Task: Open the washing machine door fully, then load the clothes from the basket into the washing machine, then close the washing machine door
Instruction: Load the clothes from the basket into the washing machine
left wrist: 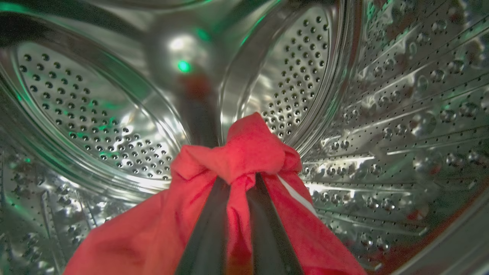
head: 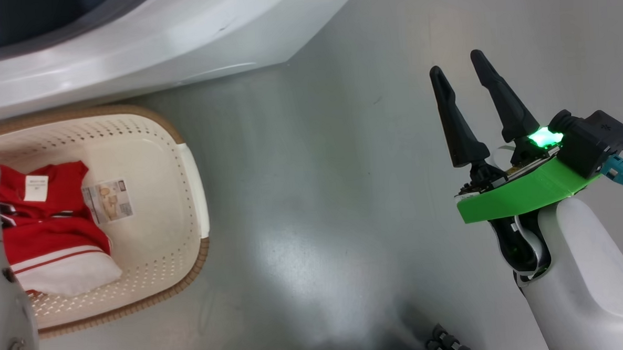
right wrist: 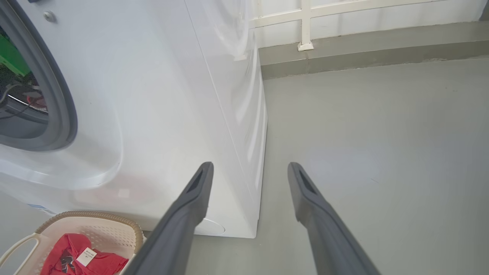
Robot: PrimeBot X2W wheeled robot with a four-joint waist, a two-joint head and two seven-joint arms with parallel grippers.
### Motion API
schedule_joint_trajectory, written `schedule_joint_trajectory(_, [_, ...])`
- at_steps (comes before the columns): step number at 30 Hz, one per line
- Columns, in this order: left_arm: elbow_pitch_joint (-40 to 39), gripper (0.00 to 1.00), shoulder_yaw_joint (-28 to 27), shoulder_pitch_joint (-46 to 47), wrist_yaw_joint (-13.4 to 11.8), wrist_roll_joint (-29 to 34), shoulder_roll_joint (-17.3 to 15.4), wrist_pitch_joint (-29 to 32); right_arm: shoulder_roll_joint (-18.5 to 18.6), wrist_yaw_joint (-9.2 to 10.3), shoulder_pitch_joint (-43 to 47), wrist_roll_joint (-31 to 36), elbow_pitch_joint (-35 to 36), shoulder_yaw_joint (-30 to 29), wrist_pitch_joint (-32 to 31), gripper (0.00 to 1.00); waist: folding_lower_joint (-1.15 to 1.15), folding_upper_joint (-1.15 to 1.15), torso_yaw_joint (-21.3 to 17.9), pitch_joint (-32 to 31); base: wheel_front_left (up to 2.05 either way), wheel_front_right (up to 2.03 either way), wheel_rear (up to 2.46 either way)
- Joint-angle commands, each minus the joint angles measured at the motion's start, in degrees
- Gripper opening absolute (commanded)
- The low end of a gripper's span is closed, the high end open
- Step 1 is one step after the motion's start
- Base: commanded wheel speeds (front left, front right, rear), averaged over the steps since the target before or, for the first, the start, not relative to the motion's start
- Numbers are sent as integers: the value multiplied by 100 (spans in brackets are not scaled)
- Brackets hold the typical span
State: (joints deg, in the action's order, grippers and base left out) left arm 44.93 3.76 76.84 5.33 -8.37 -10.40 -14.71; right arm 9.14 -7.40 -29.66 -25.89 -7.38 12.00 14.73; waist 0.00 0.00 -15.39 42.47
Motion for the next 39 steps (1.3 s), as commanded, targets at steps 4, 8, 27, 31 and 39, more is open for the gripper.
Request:
schedule_joint_trajectory(4, [-623,23,-85,99,-19,177,-238,-29,-53,-9,86,-95,158,72,27,100,0,0,-126,138,0,0,0])
schedule_joint_trajectory(8, [-662,100,-182,-64,-77,195,-206,-29,-94,-9,83,-85,133,79,27,100,0,0,-129,96,0,0,0])
schedule_joint_trajectory(27, [149,100,-207,-689,-187,180,41,-29,10,-9,97,-87,-2,214,27,100,0,0,162,-532,0,0,0])
schedule_joint_trajectory(31, [13,100,-194,-1006,-157,194,76,-29,47,-9,136,-88,-42,222,27,100,0,0,225,-751,0,0,0])
schedule_joint_trajectory(39, [-81,100,-271,-1565,-93,125,113,-29,148,-9,269,-91,-142,239,27,100,0,0,405,-1242,0,0,0])
